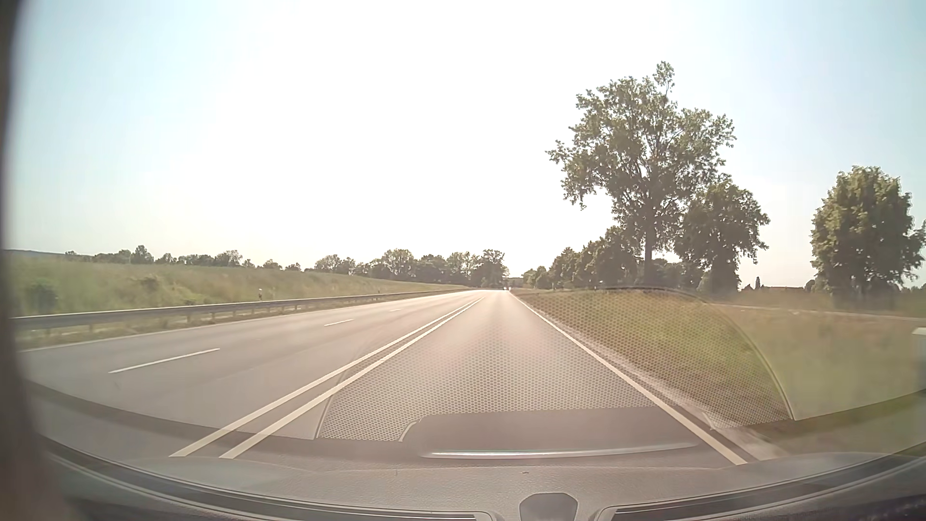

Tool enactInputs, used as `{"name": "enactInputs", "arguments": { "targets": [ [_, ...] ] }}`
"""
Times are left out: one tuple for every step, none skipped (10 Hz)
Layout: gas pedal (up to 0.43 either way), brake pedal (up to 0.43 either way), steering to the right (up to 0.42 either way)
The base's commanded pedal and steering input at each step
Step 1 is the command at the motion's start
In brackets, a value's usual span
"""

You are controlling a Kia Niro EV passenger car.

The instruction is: Follow the waypoints while adhering to traffic rules and regulations

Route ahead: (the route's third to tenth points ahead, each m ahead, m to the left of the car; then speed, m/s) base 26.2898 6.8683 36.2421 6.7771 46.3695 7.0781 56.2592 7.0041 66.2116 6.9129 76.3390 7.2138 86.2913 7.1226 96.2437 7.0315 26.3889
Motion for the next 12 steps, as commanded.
{"name": "enactInputs", "arguments": {
  "targets": [
    [0.461,0.006,0.005],
    [0.461,0.006,0.004],
    [0.461,0.006,0.004],
    [0.461,0.006,0.003],
    [0.461,0.006,0.003],
    [0.461,0.006,0.003],
    [0.461,0.006,0.003],
    [0.461,0.006,0.003],
    [0.461,0.006,0.003],
    [0.461,0.006,0.003],
    [0.461,0.006,0.003],
    [0.461,0.006,0.003]
  ]
}}
